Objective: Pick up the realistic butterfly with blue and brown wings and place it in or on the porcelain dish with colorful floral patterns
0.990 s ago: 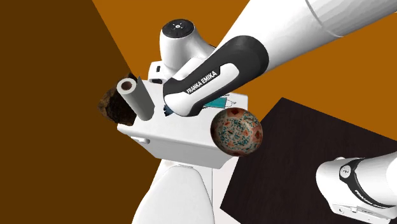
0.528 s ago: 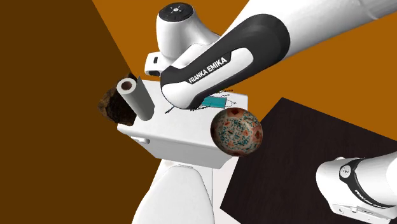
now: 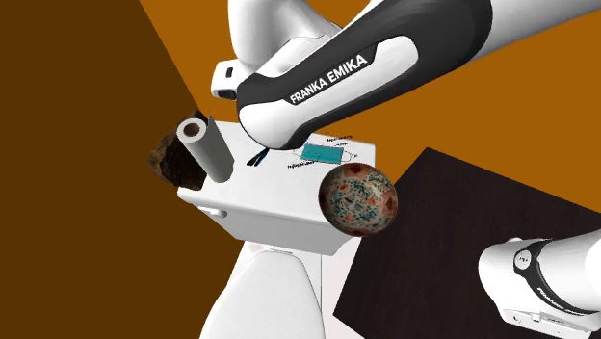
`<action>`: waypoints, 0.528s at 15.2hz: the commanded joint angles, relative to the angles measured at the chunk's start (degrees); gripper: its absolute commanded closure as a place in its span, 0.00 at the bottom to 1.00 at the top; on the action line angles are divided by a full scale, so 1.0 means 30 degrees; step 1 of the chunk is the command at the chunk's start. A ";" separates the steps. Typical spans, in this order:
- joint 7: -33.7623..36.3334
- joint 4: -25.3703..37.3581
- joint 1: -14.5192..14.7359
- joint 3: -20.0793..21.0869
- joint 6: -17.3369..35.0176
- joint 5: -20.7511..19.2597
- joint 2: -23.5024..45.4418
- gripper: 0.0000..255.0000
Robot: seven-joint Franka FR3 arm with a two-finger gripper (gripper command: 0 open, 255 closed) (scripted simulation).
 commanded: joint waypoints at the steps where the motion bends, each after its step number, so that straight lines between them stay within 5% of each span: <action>1: 0.0025 -0.0994 0.0048 -0.0041 0.0136 -0.0056 -0.0851 1.00; 8: 0.0164 -0.7292 0.0255 -0.0172 0.2011 -0.0365 -0.5301 1.00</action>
